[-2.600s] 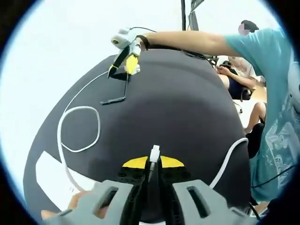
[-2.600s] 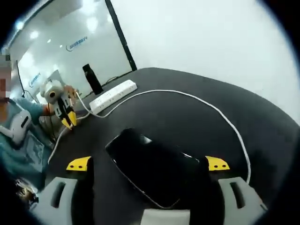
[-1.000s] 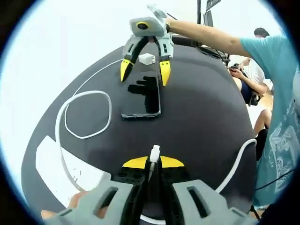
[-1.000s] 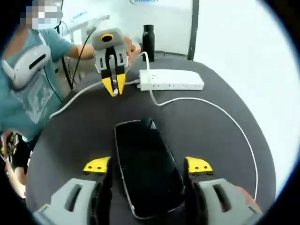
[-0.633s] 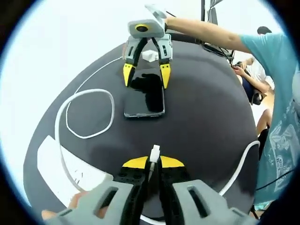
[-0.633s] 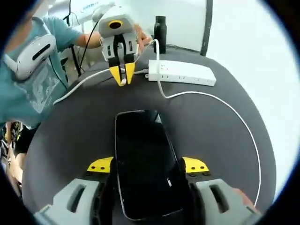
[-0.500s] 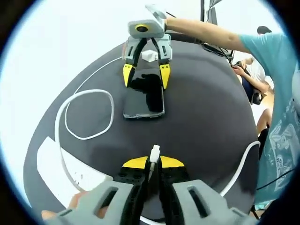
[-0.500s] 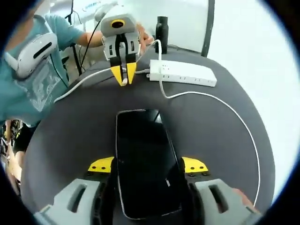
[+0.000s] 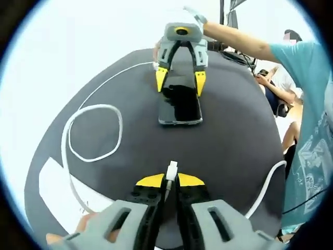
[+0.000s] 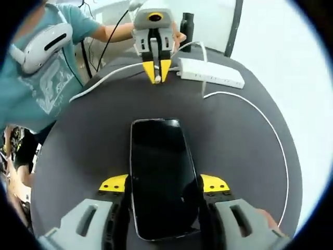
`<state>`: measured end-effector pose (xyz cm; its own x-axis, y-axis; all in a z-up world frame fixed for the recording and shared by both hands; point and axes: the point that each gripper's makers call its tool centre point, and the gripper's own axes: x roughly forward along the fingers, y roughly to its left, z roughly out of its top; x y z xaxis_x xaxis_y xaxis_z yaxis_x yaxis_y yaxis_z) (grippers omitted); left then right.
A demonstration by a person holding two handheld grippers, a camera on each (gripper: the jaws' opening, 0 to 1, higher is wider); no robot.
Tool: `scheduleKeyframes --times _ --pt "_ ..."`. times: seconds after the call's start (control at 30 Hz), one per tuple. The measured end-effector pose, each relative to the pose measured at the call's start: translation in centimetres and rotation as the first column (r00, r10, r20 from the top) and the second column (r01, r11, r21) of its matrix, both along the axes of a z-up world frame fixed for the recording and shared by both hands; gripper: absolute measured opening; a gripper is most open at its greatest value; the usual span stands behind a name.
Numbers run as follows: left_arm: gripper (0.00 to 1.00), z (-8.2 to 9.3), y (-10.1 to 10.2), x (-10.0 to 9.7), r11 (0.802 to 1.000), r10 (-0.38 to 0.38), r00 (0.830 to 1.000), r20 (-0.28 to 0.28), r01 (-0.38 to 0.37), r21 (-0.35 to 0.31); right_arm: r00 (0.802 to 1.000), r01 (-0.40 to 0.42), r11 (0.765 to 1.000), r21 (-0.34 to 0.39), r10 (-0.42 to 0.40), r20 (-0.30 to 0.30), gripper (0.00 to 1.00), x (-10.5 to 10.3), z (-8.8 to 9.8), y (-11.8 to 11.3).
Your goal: Connect the charging cable to the phone, plug the charger into the socket, and turn on the power strip switch to charge the phone.
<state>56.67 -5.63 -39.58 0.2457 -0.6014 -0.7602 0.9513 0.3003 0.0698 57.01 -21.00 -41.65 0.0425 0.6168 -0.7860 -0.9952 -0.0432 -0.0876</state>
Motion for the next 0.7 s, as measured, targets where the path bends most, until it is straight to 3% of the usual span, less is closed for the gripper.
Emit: scheduleKeyframes --times 0.1,0.2,0.27,0.4,0.47,0.53,0.57,0.6,0.63,0.7 --pt "0.04 0.7 -1.6 -1.5 0.997 -0.051 0.998 -0.038 0.049 -0.060 1.000 0.026 1.000 -0.001 -0.026 -0.013 0.48 -1.5 0.0 -1.2" --pt "0.04 0.9 -2.8 -2.3 0.996 -0.068 0.997 -0.044 0.065 -0.065 0.998 0.055 0.997 0.047 -0.054 -0.012 0.46 -2.0 0.6 -1.4" --pt "0.04 0.1 -3.0 -2.2 0.997 -0.074 0.997 -0.022 0.074 -0.008 0.984 0.168 0.982 0.083 -0.162 -0.069 0.48 -1.7 0.9 -1.2" --pt "0.04 -0.6 -3.8 -2.5 0.996 -0.085 0.996 -0.030 0.086 0.014 0.962 0.273 0.937 0.219 -0.271 -0.043 0.50 -1.1 2.8 -1.7" --pt "0.04 -0.4 -4.3 -2.6 0.995 -0.096 0.995 -0.032 0.096 0.002 0.946 0.324 0.898 0.298 -0.317 -0.073 0.60 -2.0 4.2 -2.5" --pt "0.04 -0.1 -4.8 -2.4 0.996 -0.086 0.996 -0.038 0.086 -0.021 0.906 0.415 0.809 0.416 -0.408 -0.111 0.72 -2.4 5.7 -3.6" --pt "0.04 -0.1 -5.0 -2.4 0.996 -0.082 0.996 -0.040 0.081 -0.031 0.893 0.439 0.776 0.453 -0.435 -0.119 0.77 -2.5 6.1 -4.1" --pt "0.04 -0.1 -5.2 -2.4 0.996 -0.079 0.996 -0.044 0.077 -0.034 0.877 0.459 0.737 0.496 -0.466 -0.120 0.83 -2.9 6.2 -5.0" --pt "0.04 -0.2 -5.3 -2.4 0.997 -0.075 0.996 -0.047 0.073 -0.035 0.866 0.478 0.716 0.508 -0.482 -0.134 0.91 -3.3 5.9 -5.5" --pt "0.04 -0.5 -5.5 -2.5 0.998 -0.064 0.997 -0.052 0.062 -0.032 0.828 0.522 0.660 0.541 -0.543 -0.137 0.93 -3.4 5.1 -6.5"
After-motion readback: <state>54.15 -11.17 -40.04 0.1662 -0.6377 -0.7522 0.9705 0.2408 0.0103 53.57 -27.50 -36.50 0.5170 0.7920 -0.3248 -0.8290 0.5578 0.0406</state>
